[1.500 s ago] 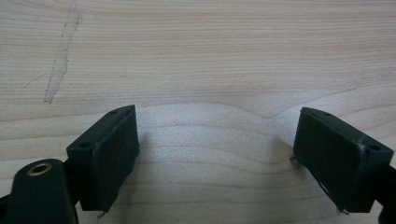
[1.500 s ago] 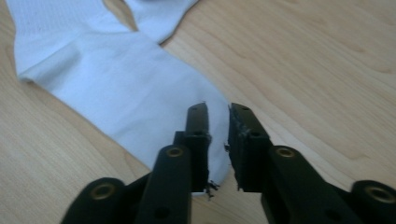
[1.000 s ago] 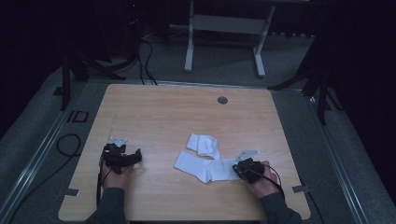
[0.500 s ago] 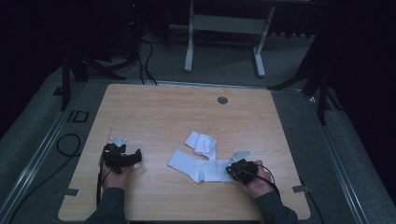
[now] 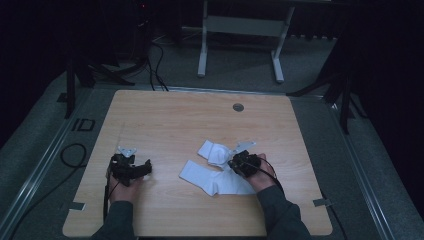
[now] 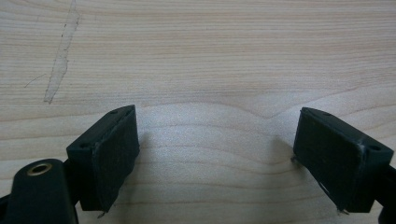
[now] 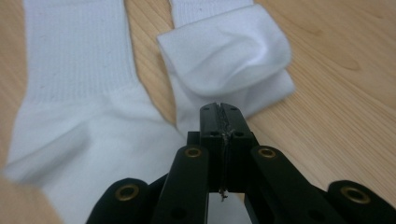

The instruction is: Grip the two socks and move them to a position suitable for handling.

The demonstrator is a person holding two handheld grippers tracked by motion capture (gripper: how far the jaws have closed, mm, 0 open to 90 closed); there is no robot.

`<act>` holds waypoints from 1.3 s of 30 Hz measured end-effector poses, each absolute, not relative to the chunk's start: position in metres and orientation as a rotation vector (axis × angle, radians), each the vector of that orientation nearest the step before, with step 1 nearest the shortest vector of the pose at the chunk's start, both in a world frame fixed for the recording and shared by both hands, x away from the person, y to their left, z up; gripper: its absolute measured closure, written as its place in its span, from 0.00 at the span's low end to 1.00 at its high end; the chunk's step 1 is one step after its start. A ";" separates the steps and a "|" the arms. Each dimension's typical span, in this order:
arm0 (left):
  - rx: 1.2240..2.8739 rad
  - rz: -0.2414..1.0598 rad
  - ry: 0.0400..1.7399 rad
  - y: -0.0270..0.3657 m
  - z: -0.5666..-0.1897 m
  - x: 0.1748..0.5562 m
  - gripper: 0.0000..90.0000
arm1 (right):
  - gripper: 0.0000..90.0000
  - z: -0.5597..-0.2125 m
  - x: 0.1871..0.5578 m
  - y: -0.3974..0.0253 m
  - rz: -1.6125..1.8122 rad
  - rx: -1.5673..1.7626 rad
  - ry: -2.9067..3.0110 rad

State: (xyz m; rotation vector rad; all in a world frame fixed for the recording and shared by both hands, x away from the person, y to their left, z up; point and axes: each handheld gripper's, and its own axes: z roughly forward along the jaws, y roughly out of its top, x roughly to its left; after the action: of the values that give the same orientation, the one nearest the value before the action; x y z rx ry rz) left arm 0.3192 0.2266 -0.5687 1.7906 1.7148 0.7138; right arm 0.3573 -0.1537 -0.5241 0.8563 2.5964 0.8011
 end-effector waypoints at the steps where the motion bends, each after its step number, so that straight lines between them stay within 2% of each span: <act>1: 1.791 0.714 1.715 0.227 -0.569 0.319 0.16 | 0.99 -0.526 0.360 -0.151 0.796 0.858 2.602; 7: 1.791 0.714 1.714 0.227 -0.569 0.319 0.16 | 0.99 -0.541 0.377 -0.151 0.762 0.904 2.638; 15: 1.796 0.713 1.710 0.227 -0.569 0.319 0.16 | 0.99 -0.542 0.393 -0.162 0.683 0.934 2.597; 22: 1.796 0.712 1.709 0.226 -0.569 0.319 0.16 | 0.99 -0.528 0.379 -0.155 0.789 0.880 2.611; 25: 1.798 0.711 1.707 0.226 -0.569 0.319 0.16 | 1.00 -0.533 0.377 -0.146 0.759 0.834 2.665; 39: 1.799 0.710 1.706 0.226 -0.569 0.319 0.16 | 1.00 -0.539 0.405 -0.161 0.658 0.865 2.607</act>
State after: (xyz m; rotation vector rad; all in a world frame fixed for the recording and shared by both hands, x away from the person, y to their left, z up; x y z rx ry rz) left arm 0.3195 0.2261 -0.5686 1.7987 1.7058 0.7101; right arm 0.4049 -0.1611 -0.5391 0.8655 2.6072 0.6584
